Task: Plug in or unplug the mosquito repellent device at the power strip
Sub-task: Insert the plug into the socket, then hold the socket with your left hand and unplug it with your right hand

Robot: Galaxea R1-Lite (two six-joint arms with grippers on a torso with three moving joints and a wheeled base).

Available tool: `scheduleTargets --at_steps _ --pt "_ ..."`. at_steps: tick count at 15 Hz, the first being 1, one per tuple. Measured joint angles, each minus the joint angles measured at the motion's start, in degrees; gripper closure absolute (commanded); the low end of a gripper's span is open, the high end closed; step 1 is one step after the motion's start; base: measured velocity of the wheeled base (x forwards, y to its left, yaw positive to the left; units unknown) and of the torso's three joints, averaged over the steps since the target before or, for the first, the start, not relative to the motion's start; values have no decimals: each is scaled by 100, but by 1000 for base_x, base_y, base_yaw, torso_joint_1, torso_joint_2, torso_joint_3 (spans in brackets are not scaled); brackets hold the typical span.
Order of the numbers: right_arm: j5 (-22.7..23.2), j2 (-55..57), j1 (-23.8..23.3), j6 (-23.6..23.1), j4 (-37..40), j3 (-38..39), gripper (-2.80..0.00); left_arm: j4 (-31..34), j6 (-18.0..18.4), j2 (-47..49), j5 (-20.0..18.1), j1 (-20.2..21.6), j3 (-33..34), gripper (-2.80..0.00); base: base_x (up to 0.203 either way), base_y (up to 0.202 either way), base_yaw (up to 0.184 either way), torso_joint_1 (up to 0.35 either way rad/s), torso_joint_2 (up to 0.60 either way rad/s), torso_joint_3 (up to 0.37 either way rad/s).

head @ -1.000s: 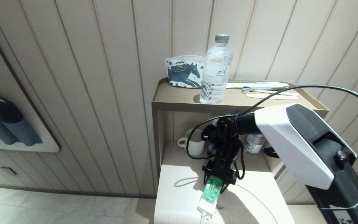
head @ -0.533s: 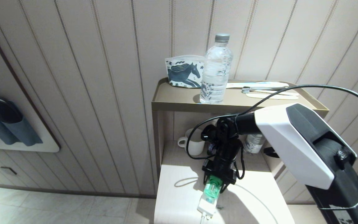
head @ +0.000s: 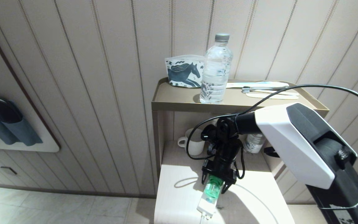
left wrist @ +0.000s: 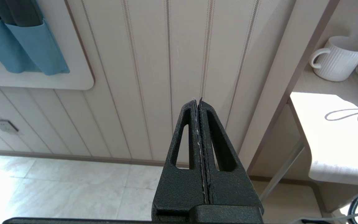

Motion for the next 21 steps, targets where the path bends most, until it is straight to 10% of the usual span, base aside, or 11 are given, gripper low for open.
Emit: scheduleTargets --at_steps 21 --pt "-127 -673 -146 -381 498 158 -280 0 -2 0 -1 0 1 0 0 0 0 0 0 0"
